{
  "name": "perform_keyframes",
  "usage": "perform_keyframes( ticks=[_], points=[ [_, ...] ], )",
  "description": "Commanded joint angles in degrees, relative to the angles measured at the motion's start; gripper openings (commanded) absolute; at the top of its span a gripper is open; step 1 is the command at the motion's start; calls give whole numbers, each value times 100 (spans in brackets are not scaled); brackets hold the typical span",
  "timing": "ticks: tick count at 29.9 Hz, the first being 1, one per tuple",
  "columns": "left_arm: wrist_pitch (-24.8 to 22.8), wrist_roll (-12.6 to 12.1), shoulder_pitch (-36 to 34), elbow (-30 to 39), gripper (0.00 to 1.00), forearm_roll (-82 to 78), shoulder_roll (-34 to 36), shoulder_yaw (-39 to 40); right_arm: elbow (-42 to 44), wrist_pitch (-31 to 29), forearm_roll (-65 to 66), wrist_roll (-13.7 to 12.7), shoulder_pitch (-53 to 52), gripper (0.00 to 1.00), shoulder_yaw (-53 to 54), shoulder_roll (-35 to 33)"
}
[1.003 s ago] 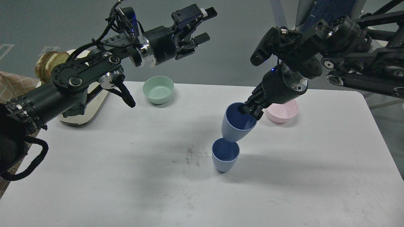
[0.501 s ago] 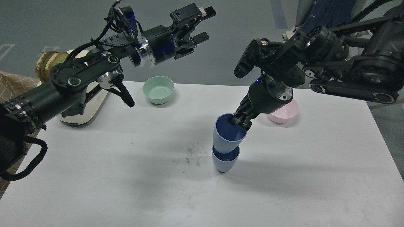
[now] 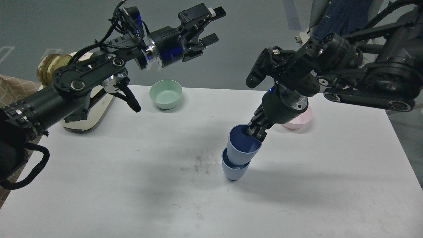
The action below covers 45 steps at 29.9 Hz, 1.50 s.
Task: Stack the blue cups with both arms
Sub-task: 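Open the right gripper and raise it away from the stacked cups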
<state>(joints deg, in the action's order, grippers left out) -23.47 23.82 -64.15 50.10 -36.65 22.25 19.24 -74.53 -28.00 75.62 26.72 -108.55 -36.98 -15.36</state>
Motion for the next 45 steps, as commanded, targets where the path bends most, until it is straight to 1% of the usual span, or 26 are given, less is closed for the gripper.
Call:
perform_keyframes(
  ticks=[1, 2, 3, 5, 6, 9, 10, 13, 16, 18, 19, 20, 21, 22, 24, 28, 29, 32, 34, 35, 37, 39, 40, 43, 45],
  points=[
    [0, 0, -1, 0, 94, 0, -1, -8, 8, 0, -4, 0, 0, 33, -11, -20],
    [0, 0, -1, 0, 94, 0, -1, -8, 8, 0, -4, 0, 0, 33, -11, -20],
    [0, 0, -1, 0, 94, 0, 8, -8, 8, 0, -4, 0, 0, 38, -11, -20],
    [0, 0, -1, 0, 94, 0, 8, 1, 8, 0, -13, 0, 0, 42, -11, -20],
    [0, 0, -1, 0, 94, 0, 8, 1, 8, 0, -47, 0, 0, 47, -11, -20],
    [0, 0, -1, 0, 94, 0, 16, 1, 8, 0, -188, 0, 0, 49, -11, -20],
    [0, 0, -1, 0, 94, 0, 16, 1, 17, 0, -275, 0, -9, 52, -11, -29],
    [0, 0, 7, 0, 94, 0, 16, 9, 148, 0, -582, 0, -87, 55, 15, -64],
    [0, 0, 16, -9, 94, 0, 16, 18, 342, 0, -908, 0, -140, 62, 76, -195],
    [35, 8, 34, -26, 95, 0, 34, 27, 710, 0, -1399, -9, -141, 72, 251, -432],
    [35, 8, 51, -96, 95, 9, 43, 36, 964, 0, -1654, -9, -88, 79, 357, -590],
    [35, 17, 51, -158, 95, 35, 34, 44, 1088, 0, -1795, -9, -70, 85, 427, -678],
    [35, 17, 51, -219, 95, 62, 34, 44, 1203, 0, -1971, -18, -27, 92, 498, -766],
    [35, 17, 60, -289, 95, 79, 25, 53, 1334, 0, -2155, -18, 52, 97, 568, -854],
    [44, 43, 69, -570, 96, 106, -27, 219, 1834, 5, -2988, -9, 586, 99, 1006, -1143],
    [53, 87, 174, -878, 98, 141, -71, 501, 2249, 391, -3817, 0, 1422, 99, 1841, -1540],
    [62, 87, 279, -922, 98, 184, -80, 589, 2363, 487, -4079, 9, 1781, 99, 2261, -1619],
    [79, 105, 455, -940, 98, 412, -299, 861, 2609, 567, -4642, 9, 2721, 99, 3403, -1663],
    [79, 96, 561, -958, 98, 536, -344, 1010, 2724, 576, -4837, 9, 3066, 99, 3853, -1646],
    [70, 44, 683, -1002, 98, 658, -353, 1150, 2829, 585, -5038, 26, 3398, 100, 4326, -1602],
    [18, 26, 798, -1089, 98, 808, -388, 1283, 3039, 576, -5389, 44, 3890, 100, 4942, -1471],
    [-113, 26, 869, -1273, 98, 896, -405, 1293, 3443, 532, -5646, 61, 4436, 100, 5549, -1042],
    [-114, 26, 869, -1274, 98, 897, -405, 1293, 3445, 532, -5646, 61, 4439, 100, 5552, -1040],
    [-453, 26, 1061, -1668, 98, 1019, -598, 1310, 3874, 506, -5664, 128, 4859, 100, 6148, -672],
    [-453, 26, 1124, -1976, 98, 1125, -748, 1319, 3981, 515, -5664, 128, 5097, 100, 6448, -443]
  ],
)
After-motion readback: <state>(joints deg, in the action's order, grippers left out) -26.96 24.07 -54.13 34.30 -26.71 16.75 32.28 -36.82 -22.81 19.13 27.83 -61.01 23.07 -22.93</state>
